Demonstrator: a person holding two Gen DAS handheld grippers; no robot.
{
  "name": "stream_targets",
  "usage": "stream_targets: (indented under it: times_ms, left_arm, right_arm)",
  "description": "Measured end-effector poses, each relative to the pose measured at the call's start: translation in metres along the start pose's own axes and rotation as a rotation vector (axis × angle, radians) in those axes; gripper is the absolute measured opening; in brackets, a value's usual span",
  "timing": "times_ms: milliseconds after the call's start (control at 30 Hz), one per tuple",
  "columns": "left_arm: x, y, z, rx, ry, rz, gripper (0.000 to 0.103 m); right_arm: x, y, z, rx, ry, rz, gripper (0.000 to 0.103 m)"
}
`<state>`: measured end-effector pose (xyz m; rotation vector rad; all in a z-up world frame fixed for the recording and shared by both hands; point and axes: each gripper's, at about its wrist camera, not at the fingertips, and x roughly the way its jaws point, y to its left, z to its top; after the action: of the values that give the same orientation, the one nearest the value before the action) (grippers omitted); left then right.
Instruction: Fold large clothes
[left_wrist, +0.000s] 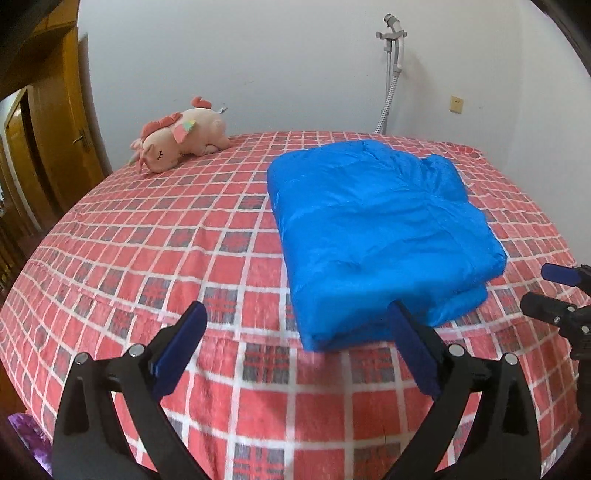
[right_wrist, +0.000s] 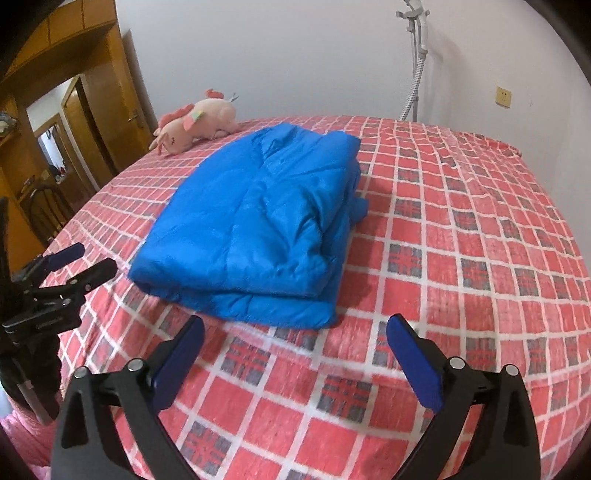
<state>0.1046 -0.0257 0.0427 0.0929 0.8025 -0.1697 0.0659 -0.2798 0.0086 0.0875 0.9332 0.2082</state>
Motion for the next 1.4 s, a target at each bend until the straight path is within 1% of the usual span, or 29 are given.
stream_targets:
  times_ms: [100,400,700,1000,1400]
  left_arm:
    - [-0.008,-0.002,-0.005,0.011,-0.007,0.002,0.097]
    - [-0.030,-0.005,-0.018,0.020,-0.006,-0.026,0.097]
    - [-0.049,-0.004,-0.028,0.007,-0.028,-0.023,0.097]
    - [-0.054,0.001,-0.030,-0.005,-0.031,-0.013,0.097]
    - [-0.058,-0.003,-0.032,0.005,-0.032,-0.018,0.097]
  right_arm:
    - [-0.005,0.003,-0.005,-0.004,-0.003,-0.006,0.099]
    - [-0.027,0.012,-0.018,-0.006,-0.014,-0.008,0.099]
    - [-0.042,0.016,-0.026,-0.013,-0.027,-0.015,0.099]
    - [-0.052,0.014,-0.032,-0.009,-0.039,-0.002,0.099]
    - [-0.056,0.016,-0.033,-0.014,-0.046,-0.002,0.099]
